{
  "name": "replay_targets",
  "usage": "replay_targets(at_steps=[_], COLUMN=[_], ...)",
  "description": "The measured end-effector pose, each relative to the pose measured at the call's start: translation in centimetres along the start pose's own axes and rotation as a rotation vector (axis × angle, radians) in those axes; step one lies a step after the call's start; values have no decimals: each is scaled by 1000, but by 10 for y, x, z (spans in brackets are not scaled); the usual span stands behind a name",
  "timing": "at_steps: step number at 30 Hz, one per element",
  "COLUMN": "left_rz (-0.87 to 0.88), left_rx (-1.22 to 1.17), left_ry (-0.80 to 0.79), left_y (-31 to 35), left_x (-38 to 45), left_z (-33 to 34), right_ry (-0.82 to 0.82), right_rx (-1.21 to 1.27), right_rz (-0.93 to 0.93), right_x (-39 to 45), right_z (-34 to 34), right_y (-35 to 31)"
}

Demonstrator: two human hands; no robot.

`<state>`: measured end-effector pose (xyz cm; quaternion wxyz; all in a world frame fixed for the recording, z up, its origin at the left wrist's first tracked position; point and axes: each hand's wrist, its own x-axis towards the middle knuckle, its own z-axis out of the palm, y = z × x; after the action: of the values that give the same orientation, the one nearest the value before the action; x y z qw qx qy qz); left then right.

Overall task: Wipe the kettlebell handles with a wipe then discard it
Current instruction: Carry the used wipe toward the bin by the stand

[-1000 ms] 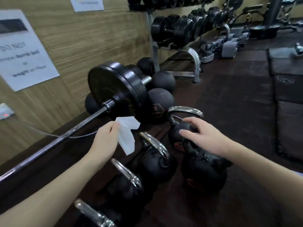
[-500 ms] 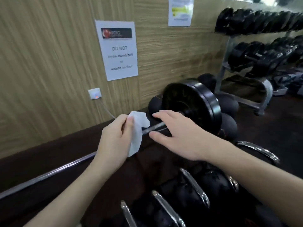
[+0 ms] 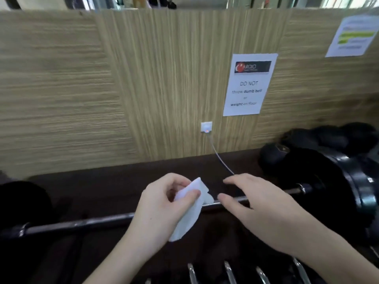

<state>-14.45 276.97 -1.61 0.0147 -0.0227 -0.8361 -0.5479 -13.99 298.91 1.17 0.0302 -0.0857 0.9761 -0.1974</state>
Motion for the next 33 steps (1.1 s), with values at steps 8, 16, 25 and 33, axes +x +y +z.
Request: replay_targets(at_steps=[8, 16, 25, 33], left_rz=[-77, -32, -119, -227], left_rx=[14, 5, 193, 234], left_ry=[64, 287, 383, 626], left_y=[77, 92, 49, 36], left_x=[-63, -86, -108, -154], left_z=[-147, -309, -575, -745], right_ry=[-73, -59, -121, -204], right_rx=[-48, -33, -4, 72], right_rz=[-94, -147, -159, -363], right_x=[-20, 0, 67, 95], right_z=[-60, -86, -35, -11], right_y=[-138, -297, -546, -737])
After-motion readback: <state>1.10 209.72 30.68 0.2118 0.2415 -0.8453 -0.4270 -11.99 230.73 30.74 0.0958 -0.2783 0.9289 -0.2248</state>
